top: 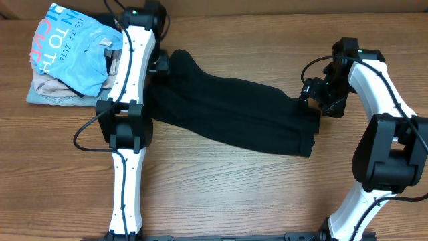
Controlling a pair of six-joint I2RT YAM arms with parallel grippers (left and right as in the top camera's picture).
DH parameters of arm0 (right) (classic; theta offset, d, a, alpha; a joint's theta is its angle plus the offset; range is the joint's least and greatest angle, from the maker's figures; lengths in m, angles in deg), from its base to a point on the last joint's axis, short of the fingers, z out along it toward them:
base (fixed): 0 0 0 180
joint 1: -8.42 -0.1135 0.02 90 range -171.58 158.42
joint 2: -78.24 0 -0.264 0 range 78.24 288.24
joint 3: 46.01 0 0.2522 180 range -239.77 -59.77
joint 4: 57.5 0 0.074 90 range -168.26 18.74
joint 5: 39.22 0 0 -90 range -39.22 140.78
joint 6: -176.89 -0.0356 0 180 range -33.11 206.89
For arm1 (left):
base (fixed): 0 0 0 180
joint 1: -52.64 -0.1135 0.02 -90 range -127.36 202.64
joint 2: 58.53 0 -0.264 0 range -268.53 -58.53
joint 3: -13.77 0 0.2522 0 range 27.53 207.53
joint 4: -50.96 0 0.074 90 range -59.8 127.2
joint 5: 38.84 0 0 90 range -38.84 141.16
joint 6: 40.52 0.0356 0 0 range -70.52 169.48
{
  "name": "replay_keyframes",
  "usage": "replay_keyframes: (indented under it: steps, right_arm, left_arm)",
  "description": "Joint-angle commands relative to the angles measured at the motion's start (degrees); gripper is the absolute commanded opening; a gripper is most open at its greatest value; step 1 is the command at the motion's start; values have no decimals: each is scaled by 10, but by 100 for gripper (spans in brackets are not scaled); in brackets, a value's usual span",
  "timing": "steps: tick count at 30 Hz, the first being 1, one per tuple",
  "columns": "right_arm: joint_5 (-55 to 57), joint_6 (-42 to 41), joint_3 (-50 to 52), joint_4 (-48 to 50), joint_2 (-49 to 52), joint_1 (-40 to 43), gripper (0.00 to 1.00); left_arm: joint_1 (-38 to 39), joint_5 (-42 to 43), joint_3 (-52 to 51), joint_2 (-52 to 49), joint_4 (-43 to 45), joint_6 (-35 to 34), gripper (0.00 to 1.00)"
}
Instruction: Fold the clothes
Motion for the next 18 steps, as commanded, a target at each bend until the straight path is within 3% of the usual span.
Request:
replay_keyframes:
  steps: [1,10,18]
  right_arm:
    - [-40,21,2,0,-12,2,85]
    - [-75,45,2,-17,-12,2,85]
    - [-75,49,2,-21,-12,2,88]
  left_arm:
    - [3,7,65,77,-7,48,72]
    - [-3,136,92,164,-44,228,83]
    - [-51,196,29,127,-34,262,89]
